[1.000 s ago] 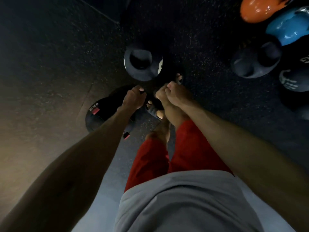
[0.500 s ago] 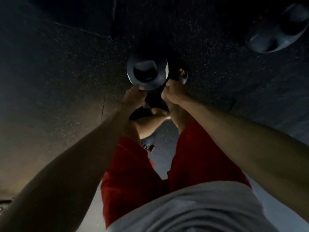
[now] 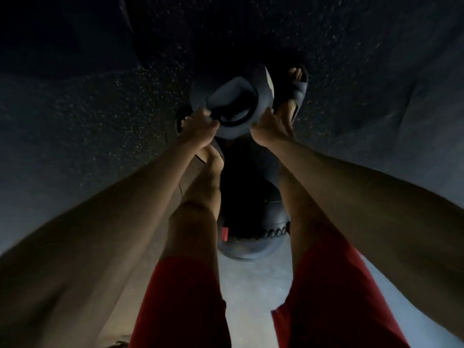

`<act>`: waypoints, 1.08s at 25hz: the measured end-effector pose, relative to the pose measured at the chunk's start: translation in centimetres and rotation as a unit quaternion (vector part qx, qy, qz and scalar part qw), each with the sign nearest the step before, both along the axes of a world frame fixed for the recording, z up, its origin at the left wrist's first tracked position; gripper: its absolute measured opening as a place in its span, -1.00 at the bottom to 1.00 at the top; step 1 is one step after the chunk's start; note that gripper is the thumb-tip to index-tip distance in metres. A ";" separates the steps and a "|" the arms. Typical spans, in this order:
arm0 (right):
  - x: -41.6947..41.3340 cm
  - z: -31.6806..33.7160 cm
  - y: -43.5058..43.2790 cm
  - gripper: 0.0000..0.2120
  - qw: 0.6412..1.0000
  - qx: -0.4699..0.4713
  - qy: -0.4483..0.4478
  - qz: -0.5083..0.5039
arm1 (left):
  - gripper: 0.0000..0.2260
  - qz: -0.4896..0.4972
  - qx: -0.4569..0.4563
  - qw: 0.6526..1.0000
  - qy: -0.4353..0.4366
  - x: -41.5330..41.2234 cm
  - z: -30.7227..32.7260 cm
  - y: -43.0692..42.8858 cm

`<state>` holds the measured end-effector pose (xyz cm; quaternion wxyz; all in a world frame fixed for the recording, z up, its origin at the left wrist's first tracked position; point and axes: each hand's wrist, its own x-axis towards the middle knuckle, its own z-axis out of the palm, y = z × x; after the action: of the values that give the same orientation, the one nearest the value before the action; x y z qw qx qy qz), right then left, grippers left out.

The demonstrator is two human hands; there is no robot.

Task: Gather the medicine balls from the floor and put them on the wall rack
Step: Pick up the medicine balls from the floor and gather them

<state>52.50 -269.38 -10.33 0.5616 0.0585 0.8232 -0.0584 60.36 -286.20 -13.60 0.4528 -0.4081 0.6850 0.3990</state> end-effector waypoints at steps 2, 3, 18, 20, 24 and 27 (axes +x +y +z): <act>1.5 -3.5 -1.4 -0.35 0.985 -0.006 -0.033 -0.168 | -0.53 0.016 0.015 1.000 -0.012 0.6 -2.0 -0.9; 2.1 -4.7 -2.0 -0.29 0.970 -0.005 -0.037 -0.242 | -0.51 0.015 0.019 1.000 -0.018 0.8 -2.8 -1.6; -6.0 -8.8 -1.4 -0.35 0.928 -0.011 0.174 -0.329 | 0.01 -0.180 -0.040 0.976 0.116 -0.7 -5.4 -0.6; -11.0 -9.0 -1.1 -0.42 0.931 -0.013 0.170 -0.324 | 0.03 -0.235 -0.107 0.955 0.146 -3.1 -5.1 0.1; -16.6 -9.7 -1.1 -0.57 0.924 -0.094 0.218 -0.301 | -0.06 -0.224 -0.158 0.948 0.161 -10.9 -5.3 1.7; -16.1 -9.4 0.1 -0.42 0.933 -0.132 0.278 -0.186 | -0.11 -0.242 -0.181 0.938 0.168 -18.5 -5.8 2.5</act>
<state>36.43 -269.28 -19.73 0.2921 0.1173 0.9059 -0.2834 41.85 -283.74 -19.42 0.3328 -0.2322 0.8896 0.2095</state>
